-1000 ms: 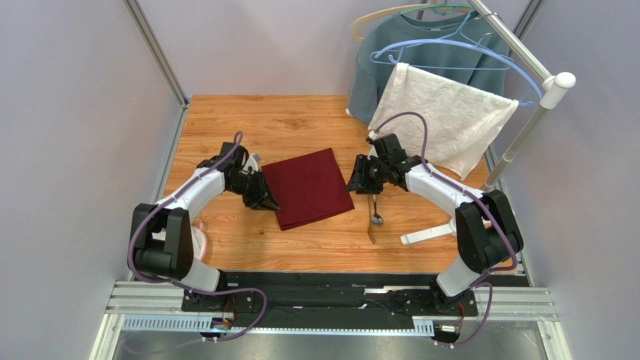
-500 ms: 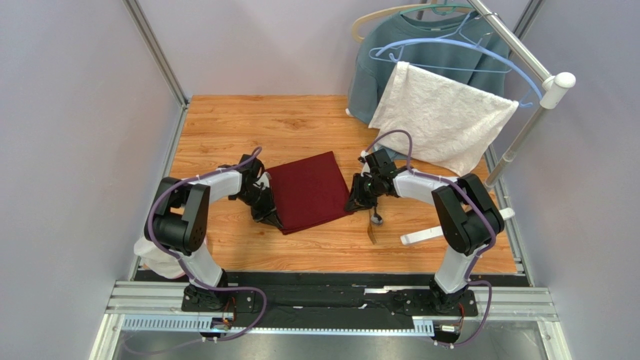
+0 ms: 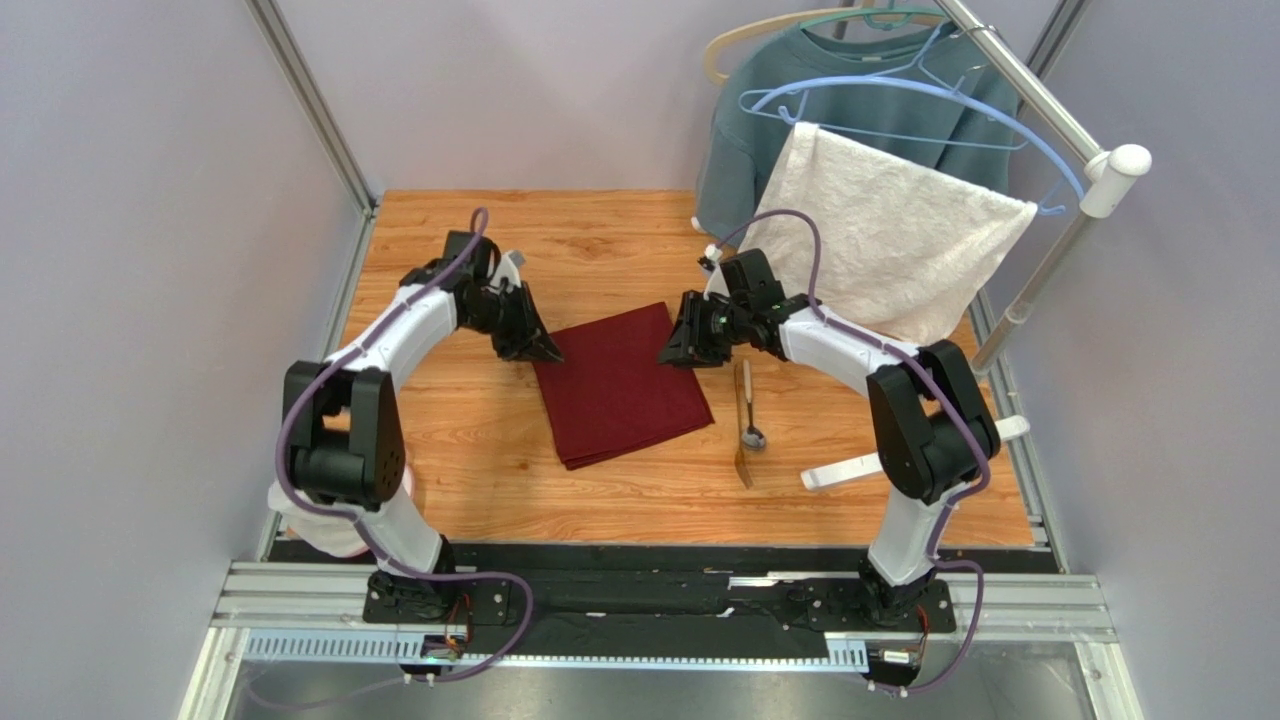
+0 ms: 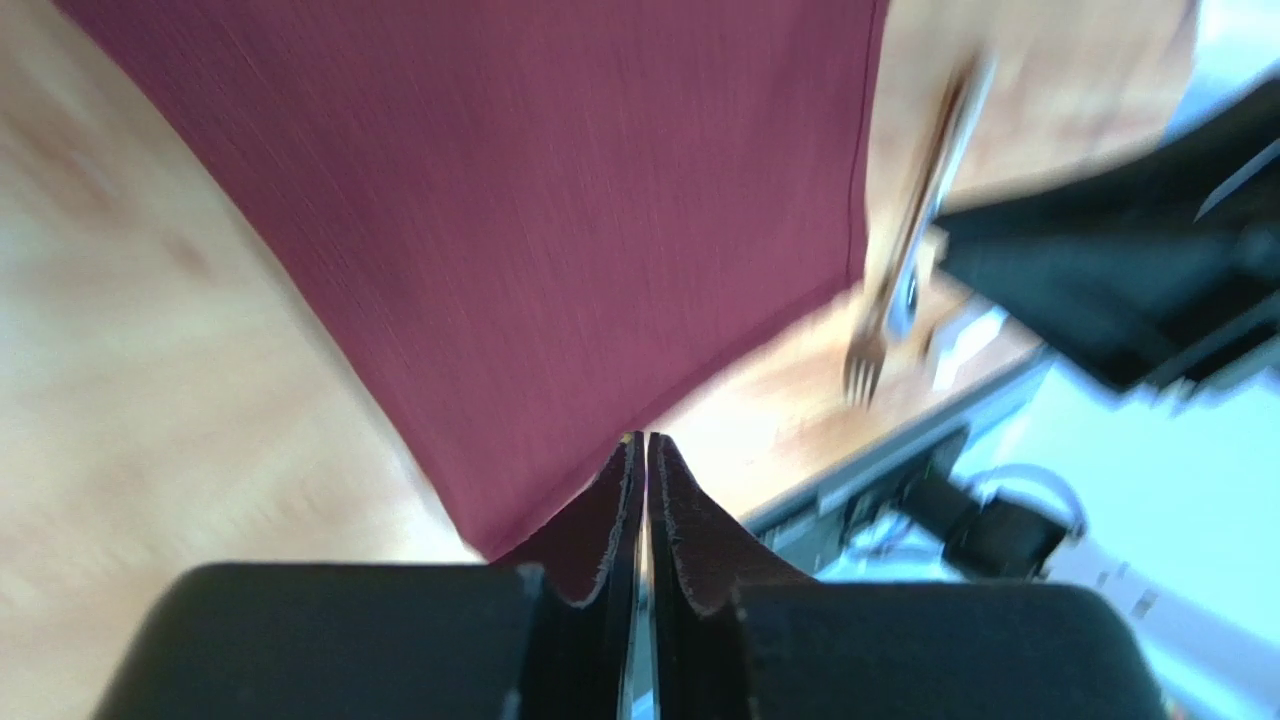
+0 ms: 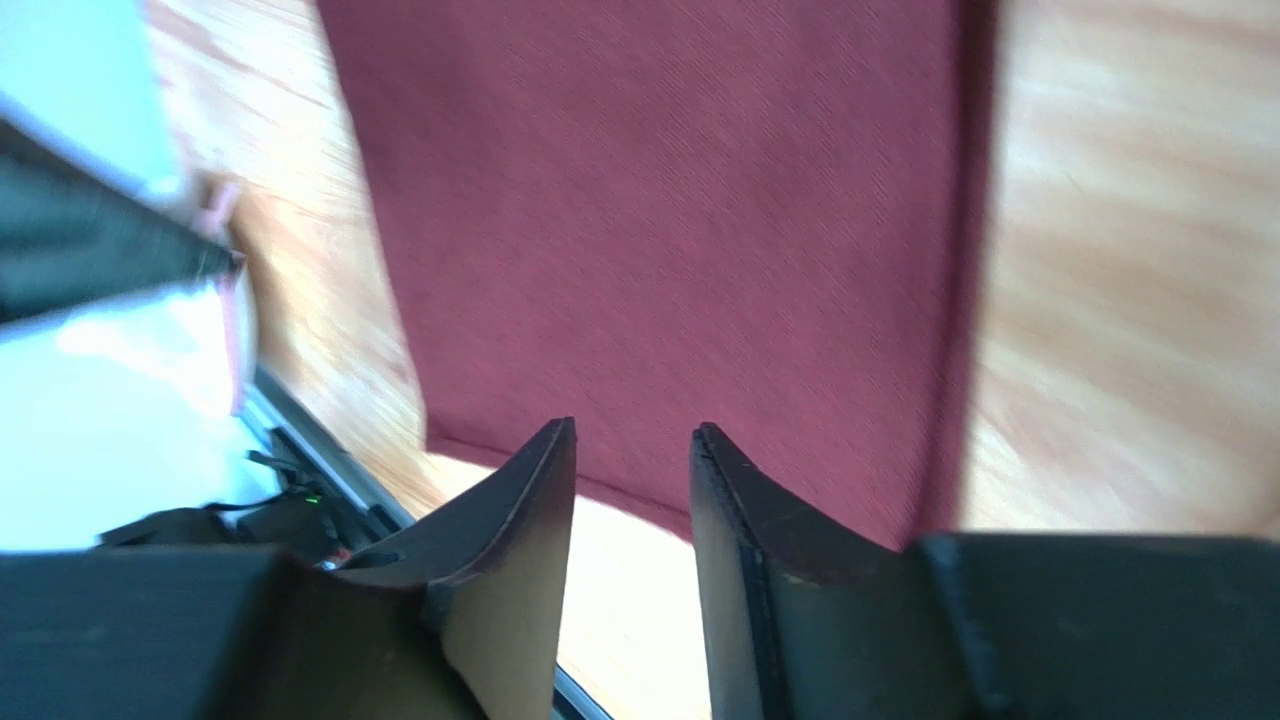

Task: Fold the napkin into a case and place the utensils inside
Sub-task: Fold the rectangle-folded napkin at the center of the board, then smooth out the square-folded napkin at the center of the board.

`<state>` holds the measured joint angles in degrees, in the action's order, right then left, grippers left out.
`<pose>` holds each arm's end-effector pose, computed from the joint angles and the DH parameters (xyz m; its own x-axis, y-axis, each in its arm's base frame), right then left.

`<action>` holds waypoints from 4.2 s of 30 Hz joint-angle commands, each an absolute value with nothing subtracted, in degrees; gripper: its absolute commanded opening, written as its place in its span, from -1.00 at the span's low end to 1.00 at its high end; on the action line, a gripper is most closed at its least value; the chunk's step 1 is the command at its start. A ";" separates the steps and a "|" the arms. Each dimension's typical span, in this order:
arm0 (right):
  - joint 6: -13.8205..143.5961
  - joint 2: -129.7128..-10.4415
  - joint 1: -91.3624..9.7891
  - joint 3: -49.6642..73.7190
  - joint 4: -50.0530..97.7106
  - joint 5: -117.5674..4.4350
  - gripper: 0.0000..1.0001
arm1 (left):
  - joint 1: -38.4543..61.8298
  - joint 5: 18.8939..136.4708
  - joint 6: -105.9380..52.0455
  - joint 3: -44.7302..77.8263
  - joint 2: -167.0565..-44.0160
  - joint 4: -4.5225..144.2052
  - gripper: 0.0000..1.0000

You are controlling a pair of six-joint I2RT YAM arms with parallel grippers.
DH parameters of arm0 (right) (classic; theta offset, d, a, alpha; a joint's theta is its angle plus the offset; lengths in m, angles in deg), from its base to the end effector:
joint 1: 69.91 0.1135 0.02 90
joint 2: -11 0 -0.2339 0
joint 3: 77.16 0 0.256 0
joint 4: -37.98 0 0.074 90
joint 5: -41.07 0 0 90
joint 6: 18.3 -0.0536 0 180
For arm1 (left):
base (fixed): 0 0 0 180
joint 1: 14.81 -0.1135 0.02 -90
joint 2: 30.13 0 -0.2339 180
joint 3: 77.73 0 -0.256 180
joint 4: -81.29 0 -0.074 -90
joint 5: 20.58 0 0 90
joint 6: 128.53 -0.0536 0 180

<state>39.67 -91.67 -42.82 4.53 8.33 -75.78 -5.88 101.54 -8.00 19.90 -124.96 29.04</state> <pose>0.3341 0.1981 0.1559 -0.9342 0.0536 -0.3526 -0.1957 0.7495 0.6324 0.3321 -0.0810 0.1834 -0.9501 -0.2862 -0.1238 -0.1472 0.7616 -0.6311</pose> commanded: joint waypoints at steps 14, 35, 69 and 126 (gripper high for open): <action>31.46 -115.11 -45.30 27.08 18.80 -85.57 -0.23 | -12.26 94.39 -7.59 3.29 -146.94 25.03 -0.95; 22.75 -127.06 -51.37 34.65 25.83 -90.94 -0.29 | -14.46 88.58 -6.53 -7.78 -155.89 14.13 -1.00; 21.96 -136.74 -51.90 48.10 22.58 -91.46 -0.21 | 3.21 91.74 -2.23 31.93 -128.30 34.25 -0.92; 21.69 -134.99 -29.22 43.19 25.74 -97.44 -1.00 | -14.46 94.21 2.25 -14.38 -161.26 8.68 -1.00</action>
